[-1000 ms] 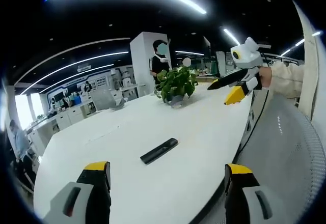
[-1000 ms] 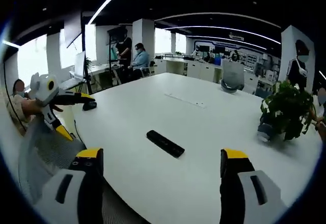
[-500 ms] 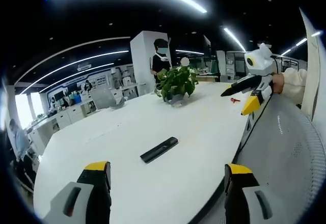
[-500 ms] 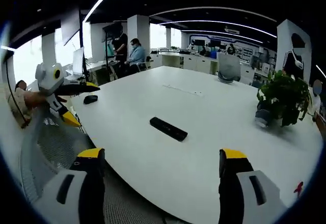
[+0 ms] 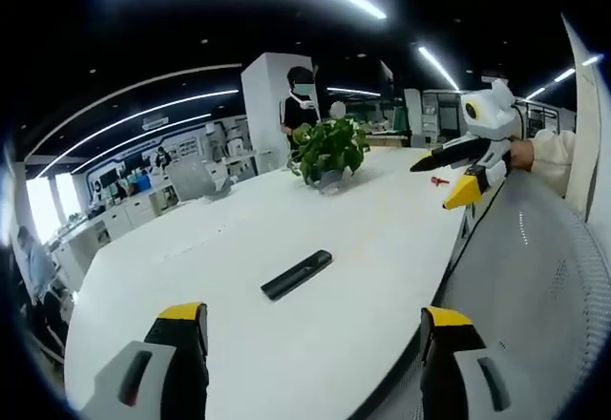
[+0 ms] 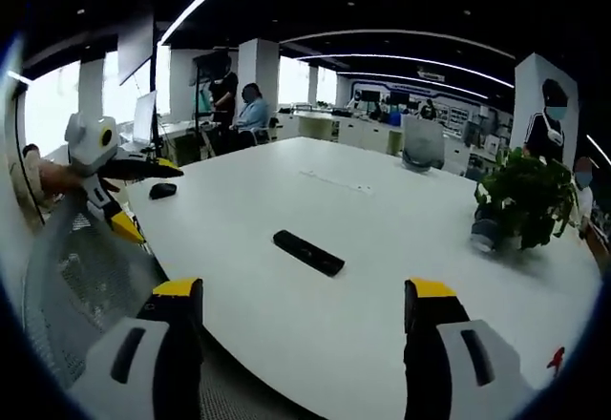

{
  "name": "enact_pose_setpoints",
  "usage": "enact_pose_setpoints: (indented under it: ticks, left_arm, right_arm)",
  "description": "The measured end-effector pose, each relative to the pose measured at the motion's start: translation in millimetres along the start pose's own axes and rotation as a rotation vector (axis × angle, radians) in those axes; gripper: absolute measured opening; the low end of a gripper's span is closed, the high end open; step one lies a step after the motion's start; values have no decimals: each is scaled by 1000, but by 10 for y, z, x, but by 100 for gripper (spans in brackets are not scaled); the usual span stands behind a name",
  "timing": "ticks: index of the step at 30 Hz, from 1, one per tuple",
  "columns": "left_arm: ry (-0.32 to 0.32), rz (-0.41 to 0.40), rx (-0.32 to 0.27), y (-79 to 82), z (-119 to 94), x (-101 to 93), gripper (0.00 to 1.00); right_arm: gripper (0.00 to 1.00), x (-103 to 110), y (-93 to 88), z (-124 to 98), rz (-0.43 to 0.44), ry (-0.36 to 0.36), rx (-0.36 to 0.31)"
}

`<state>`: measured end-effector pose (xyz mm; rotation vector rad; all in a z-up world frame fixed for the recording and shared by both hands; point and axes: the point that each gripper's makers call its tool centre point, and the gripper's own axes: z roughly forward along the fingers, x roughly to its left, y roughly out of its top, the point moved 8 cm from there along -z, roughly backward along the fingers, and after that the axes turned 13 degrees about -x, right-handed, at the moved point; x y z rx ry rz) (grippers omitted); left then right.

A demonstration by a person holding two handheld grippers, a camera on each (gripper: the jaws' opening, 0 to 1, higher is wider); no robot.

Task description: Press the specified remote control buttons in sequence, fully releasing each button before pressing the next.

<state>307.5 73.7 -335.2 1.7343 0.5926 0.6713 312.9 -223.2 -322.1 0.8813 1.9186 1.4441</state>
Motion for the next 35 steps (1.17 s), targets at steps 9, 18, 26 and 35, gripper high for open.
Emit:
enact_pose_setpoints:
  ticks: [9, 18, 26, 35]
  left_arm:
    - [12, -16, 4, -6, -1, 29, 96]
    - [27, 5, 32, -16, -2, 45, 95]
    - [45, -7, 31, -26, -13, 86, 95]
    - [58, 7, 30, -98, -44, 170, 95]
  right_arm:
    - [88, 33, -58, 21, -7, 39, 44]
    - [82, 1, -82, 17, 12, 32, 55]
    - [81, -2, -101, 25, 7, 30, 73]
    - [80, -21, -110, 26, 13, 17, 75]
